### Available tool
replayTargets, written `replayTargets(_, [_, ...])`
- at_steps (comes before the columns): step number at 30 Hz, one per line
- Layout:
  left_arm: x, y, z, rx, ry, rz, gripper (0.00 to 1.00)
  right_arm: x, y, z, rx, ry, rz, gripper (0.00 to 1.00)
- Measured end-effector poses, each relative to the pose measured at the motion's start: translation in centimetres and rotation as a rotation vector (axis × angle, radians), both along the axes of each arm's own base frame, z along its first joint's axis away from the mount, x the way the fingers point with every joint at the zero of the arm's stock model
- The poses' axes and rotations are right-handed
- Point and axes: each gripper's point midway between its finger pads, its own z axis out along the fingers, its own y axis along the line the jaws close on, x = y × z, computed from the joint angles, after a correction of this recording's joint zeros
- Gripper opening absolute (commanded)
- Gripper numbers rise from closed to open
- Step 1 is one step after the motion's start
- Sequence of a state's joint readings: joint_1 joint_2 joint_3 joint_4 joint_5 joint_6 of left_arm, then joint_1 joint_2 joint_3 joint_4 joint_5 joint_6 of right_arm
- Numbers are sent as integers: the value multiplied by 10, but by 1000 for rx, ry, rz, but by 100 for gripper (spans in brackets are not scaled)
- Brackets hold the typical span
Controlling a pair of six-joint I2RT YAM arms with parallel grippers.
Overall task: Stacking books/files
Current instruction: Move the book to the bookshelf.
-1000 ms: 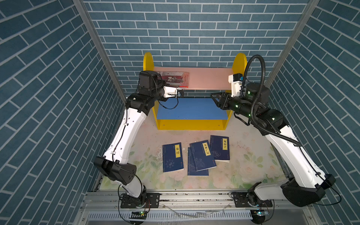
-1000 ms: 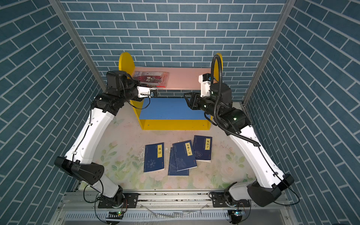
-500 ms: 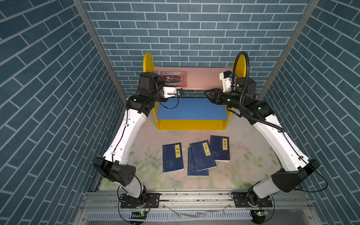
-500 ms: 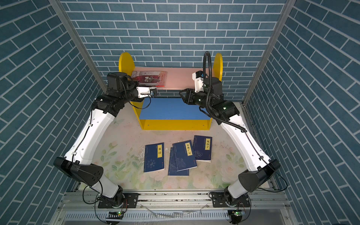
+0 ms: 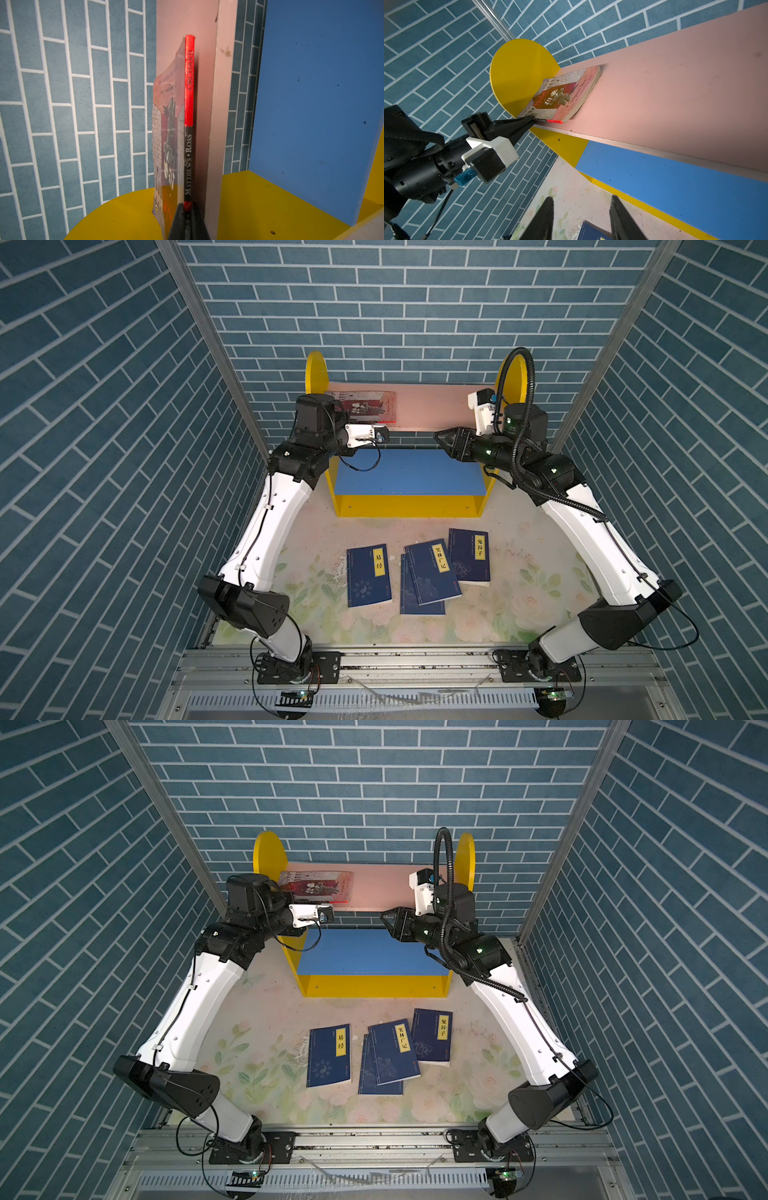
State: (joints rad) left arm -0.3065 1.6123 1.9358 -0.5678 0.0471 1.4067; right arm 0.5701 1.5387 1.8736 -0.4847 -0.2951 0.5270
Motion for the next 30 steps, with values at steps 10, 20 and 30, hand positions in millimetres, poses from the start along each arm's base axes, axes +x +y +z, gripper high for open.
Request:
replayTargets(10, [-6,3,-1,-2,14,1,38,1,-1,0,1,0,1,45])
replayTargets(20, [-10,5,-8,0,52,2,85,2,-2,2,7,-6,-1,45])
replayTargets(30, [-38,9,26,-66,16,-3,100,3,-7,3,5,-12,-12,47])
